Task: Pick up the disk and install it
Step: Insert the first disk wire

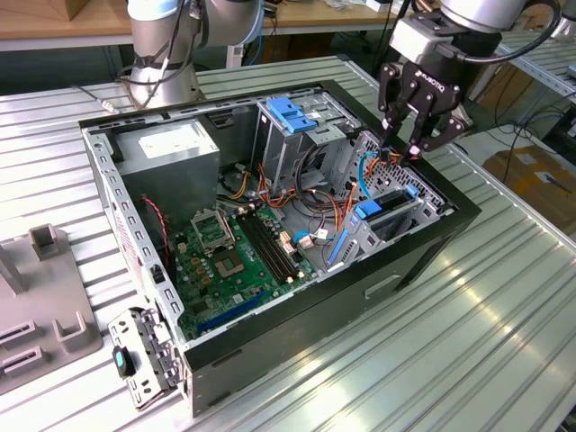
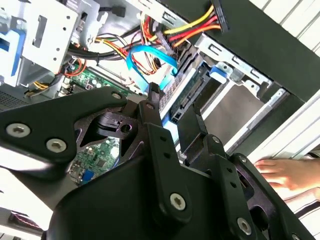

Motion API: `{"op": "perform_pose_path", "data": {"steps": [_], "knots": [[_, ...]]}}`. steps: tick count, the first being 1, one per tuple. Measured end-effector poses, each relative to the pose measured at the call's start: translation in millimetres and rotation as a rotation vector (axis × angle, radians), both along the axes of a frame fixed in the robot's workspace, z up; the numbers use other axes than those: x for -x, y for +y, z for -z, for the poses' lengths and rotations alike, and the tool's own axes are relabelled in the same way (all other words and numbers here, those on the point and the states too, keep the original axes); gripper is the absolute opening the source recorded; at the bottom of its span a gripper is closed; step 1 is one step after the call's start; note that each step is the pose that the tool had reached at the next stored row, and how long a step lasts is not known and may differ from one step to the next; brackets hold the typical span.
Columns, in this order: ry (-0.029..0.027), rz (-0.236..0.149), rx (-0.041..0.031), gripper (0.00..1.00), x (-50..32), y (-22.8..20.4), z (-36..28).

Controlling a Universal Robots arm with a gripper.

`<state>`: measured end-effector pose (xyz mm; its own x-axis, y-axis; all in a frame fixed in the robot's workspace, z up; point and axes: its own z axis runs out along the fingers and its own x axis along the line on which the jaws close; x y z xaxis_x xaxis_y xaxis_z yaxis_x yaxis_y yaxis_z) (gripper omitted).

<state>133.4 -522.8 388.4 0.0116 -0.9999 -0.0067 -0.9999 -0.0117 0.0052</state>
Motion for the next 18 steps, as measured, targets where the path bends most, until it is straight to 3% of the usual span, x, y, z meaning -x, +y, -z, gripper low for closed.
{"op": "perform_pose_path", "data": {"steps": [6, 18], "knots": [[0.0000, 0.000, 0.0001, 0.43, -4.0, 11.4, 0.1], [0.0000, 0.000, 0.0021, 0.43, -3.7, 11.0, 4.9]]}}
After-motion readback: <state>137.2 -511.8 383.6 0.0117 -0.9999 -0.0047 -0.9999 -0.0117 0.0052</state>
